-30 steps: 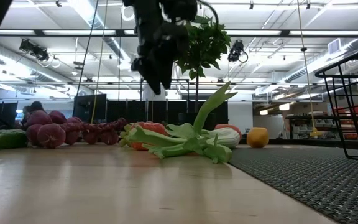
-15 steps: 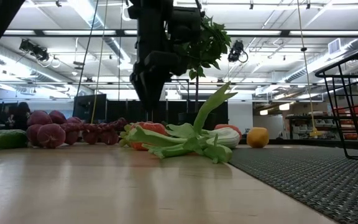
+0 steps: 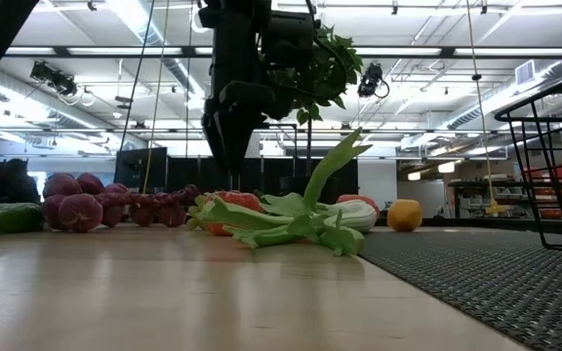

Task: Build produce basket
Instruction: Put the bottom squash into the black wire basket

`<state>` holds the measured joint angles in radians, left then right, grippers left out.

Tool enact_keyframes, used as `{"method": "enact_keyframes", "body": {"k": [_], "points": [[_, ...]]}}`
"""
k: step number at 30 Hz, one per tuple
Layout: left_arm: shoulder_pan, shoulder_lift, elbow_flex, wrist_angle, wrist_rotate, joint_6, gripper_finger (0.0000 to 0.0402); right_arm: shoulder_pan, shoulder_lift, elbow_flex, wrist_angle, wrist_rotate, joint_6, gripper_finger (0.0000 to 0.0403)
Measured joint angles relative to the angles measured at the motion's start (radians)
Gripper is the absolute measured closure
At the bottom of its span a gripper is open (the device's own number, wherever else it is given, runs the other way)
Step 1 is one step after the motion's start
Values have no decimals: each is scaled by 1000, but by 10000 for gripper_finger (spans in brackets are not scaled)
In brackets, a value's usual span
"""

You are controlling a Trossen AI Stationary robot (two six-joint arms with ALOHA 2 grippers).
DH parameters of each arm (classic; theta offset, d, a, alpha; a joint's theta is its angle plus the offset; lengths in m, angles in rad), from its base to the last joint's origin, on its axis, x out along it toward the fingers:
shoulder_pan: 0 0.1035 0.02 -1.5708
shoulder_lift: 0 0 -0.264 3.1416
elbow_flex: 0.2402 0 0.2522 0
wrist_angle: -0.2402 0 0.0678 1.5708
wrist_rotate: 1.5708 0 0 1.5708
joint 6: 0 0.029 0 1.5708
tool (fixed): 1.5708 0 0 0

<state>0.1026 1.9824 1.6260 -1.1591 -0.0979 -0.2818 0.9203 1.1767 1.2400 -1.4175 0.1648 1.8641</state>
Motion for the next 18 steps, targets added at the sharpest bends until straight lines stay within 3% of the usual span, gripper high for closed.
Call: {"method": "enact_keyframes", "body": {"k": [10, 18], "points": [[1, 38, 0, 3, 0, 134, 86, 0, 0, 0, 27, 2, 18, 10], [11, 95, 5, 41, 43, 113, 86, 0, 1, 0, 46, 13, 23, 10]]}}
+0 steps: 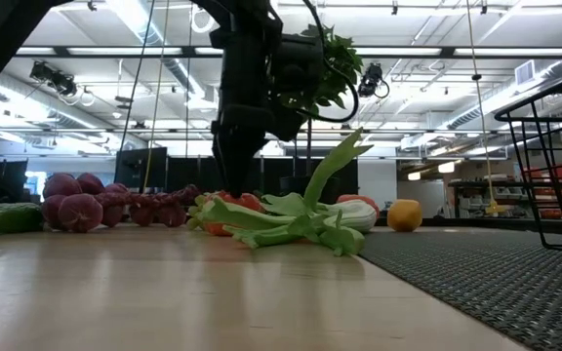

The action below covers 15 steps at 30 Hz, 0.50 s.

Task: Build produce basket
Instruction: Put the bottom squash into the black wire basket

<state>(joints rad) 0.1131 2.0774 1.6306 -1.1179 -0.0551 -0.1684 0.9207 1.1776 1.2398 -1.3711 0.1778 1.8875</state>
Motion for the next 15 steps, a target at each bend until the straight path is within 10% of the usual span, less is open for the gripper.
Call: {"method": "enact_keyframes", "body": {"k": [15], "points": [[-1, 28, -2, 38, -26, -1, 90, 0, 1, 0, 28, 66, 33, 10]]}}
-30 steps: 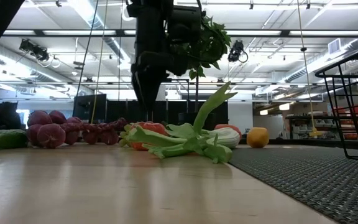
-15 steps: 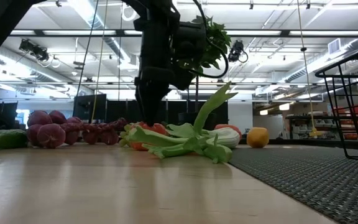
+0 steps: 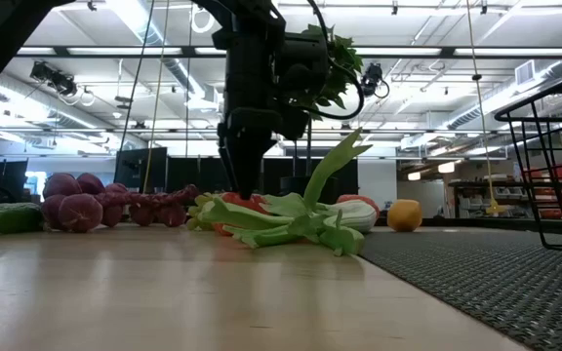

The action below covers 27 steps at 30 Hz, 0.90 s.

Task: Build produce basket
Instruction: Put the bottom squash into the black wire basket

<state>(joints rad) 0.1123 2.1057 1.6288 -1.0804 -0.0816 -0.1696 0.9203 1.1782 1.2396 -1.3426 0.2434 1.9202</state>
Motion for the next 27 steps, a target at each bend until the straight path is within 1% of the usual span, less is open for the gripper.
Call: {"method": "enact_keyframes", "body": {"k": [12, 24, 27], "points": [[-44, -65, -8, -25, 6, -66, 145, -1, 0, 0, -1, 18, -2, 10], [-90, -147, -6, -65, 40, -153, 241, -1, 0, 0, 3, 19, -9, 10], [-95, -172, -5, -86, 42, -183, 258, -2, 0, 0, 19, 63, -9, 10]]}}
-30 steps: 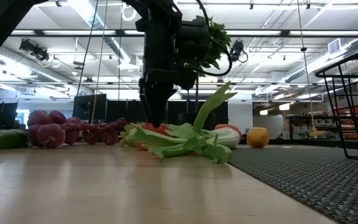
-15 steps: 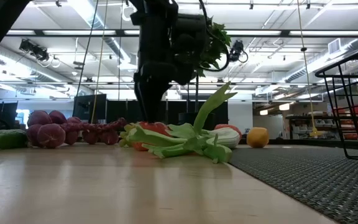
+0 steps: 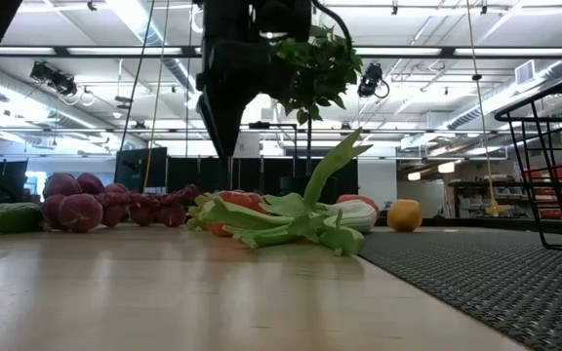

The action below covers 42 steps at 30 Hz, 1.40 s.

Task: Build produce basket
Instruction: Put the bottom squash into the black wire basket

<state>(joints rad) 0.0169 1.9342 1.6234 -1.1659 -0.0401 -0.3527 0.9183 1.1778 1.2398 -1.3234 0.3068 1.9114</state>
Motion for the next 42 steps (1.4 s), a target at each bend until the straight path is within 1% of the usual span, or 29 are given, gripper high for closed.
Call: {"method": "enact_keyframes", "body": {"k": [4, 7, 9, 13, 16, 18, 24, 30, 35, 39, 42], "points": [[-13, -58, 0, -6, -6, -8, 271, -32, 0, 0, 70, 129, -31, 10], [-31, -119, 1, 6, -25, -33, 278, -86, 0, 0, 158, 172, -140, 10], [-45, -164, 1, 21, -49, -53, 282, -135, 0, 0, 215, 169, -229, 10], [-70, -250, 2, 104, -68, -97, 291, -241, 0, 0, 321, 161, -403, 10], [-95, -291, 2, 152, -81, -152, 297, -327, 9, 0, 405, 141, -541, 10], [-116, -313, 2, 175, -109, -186, 301, -381, 28, 0, 473, 118, -648, 10], [-194, -372, 2, 178, -207, -256, 311, -522, 148, 0, 698, -8, -969, 14], [-263, -441, 2, 115, -302, -329, 311, -616, 274, 0, 825, -97, -1156, 15], [-312, -493, 2, 36, -383, -428, 311, -666, 366, 0, 948, -89, -1318, 15], [-374, -524, 2, 6, -446, -521, 311, -698, 436, 0, 1041, -42, -1453, 15], [-425, -532, 2, 5, -495, -590, 310, -723, 489, 0, 1096, -20, -1515, 15]]}}
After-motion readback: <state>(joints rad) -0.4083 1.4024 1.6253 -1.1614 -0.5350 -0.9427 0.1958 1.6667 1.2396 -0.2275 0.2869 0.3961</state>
